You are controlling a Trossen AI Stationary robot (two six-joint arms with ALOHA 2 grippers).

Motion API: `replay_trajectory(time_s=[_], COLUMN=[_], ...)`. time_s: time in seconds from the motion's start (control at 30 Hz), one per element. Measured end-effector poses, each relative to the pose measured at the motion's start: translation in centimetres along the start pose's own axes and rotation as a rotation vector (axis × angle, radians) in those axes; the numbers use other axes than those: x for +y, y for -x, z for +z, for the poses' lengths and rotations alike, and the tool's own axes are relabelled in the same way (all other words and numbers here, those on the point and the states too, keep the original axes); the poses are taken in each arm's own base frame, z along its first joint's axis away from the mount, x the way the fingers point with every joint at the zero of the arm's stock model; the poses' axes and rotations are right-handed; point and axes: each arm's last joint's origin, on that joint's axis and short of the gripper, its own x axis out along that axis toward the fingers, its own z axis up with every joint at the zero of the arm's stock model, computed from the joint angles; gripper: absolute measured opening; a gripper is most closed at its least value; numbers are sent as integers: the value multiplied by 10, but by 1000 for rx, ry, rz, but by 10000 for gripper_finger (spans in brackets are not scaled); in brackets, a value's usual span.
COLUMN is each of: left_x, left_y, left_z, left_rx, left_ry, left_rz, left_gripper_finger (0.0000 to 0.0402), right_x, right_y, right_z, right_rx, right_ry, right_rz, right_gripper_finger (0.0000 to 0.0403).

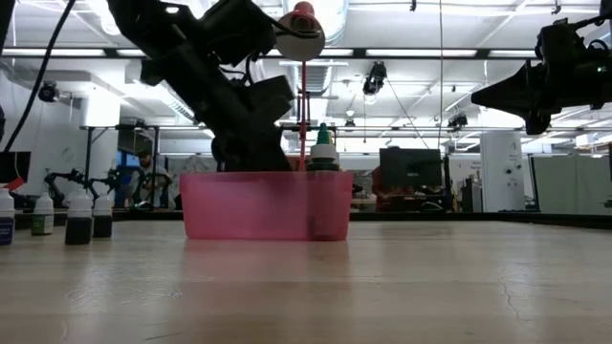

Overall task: Pick & Place food coloring
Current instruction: Put the small orange food coloring bottle into the pink bin

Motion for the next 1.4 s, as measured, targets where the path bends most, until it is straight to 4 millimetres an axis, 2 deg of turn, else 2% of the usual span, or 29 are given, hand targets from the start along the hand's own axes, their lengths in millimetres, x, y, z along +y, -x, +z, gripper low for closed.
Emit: replay_trajectory(time_s=[0.47,0.77,1.4], left_x=[13,21,30], left_y=[-5,-6,-10], left_z=[-10,-17,-25], left_rx=[-132,-153,-125], left_ry=[62,156,162], left_rz=[-3,121,119], left_gripper_finger=[39,39,39], right_x=[0,0,0], right_y=[0,0,0], right_z=[0,0,0], right_rx=[0,0,0], right_ry=[0,0,0], right_rz=[0,0,-1], right_gripper_finger=[9,9,9])
